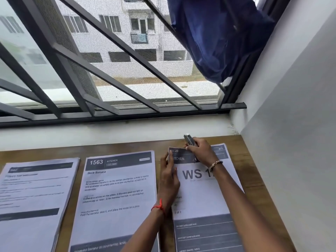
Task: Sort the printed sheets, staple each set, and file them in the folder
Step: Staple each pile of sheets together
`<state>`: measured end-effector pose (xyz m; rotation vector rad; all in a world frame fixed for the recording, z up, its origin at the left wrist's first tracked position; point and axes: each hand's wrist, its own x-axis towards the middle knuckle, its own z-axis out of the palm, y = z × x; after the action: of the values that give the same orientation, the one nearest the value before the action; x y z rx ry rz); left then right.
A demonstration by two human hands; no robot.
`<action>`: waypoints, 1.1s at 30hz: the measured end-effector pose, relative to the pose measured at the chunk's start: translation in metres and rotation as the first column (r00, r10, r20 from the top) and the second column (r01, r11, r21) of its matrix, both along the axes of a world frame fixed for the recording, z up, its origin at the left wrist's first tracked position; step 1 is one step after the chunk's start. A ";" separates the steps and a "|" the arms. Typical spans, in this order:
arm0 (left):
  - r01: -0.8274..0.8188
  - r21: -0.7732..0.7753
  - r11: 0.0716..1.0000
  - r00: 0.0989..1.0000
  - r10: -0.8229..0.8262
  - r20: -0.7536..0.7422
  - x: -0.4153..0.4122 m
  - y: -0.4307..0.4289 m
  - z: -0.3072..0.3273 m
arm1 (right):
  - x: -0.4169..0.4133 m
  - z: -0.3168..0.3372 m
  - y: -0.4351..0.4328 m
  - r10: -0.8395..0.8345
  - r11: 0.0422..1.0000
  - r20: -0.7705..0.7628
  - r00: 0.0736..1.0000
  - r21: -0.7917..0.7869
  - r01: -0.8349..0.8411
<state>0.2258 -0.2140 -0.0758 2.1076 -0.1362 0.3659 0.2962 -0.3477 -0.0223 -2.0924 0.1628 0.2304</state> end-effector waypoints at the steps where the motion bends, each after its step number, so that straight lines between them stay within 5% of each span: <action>1: -0.005 -0.001 1.000 1.000 0.005 0.005 0.000 0.000 -0.001 | 0.000 0.001 -0.006 -0.017 1.000 0.003 1.000 0.001 0.017; 9: -0.014 0.028 0.999 1.000 0.014 0.013 -0.001 0.000 -0.003 | -0.001 0.005 -0.059 -0.353 0.936 -0.015 0.936 -0.001 0.353; 13: -0.012 0.026 1.000 0.999 0.011 0.032 -0.001 0.000 -0.004 | 0.000 0.011 -0.055 -0.516 0.706 -0.201 0.832 0.450 0.547; 16: 0.000 0.031 1.000 0.999 -0.001 0.038 -0.002 0.000 -0.003 | 0.004 0.014 -0.036 -0.336 0.457 -0.272 0.902 0.790 0.408; 19: 0.015 0.027 1.000 0.999 -0.017 0.042 -0.003 0.000 -0.001 | 0.007 0.012 -0.014 -0.202 0.368 -0.202 0.958 0.891 0.265; 23: 0.036 0.026 0.999 0.997 -0.038 0.073 -0.002 0.001 -0.004 | 0.012 0.006 0.001 -0.079 0.419 -0.149 0.986 0.892 0.168; 33: 0.029 -0.001 1.000 0.995 -0.028 0.098 -0.003 0.000 -0.004 | 0.018 0.003 0.006 0.059 0.751 -0.057 0.997 0.660 -0.007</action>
<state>0.2229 -0.2138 -0.0796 2.0837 -0.2228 0.4519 0.3143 -0.3413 -0.0192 -1.3728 0.0700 0.3333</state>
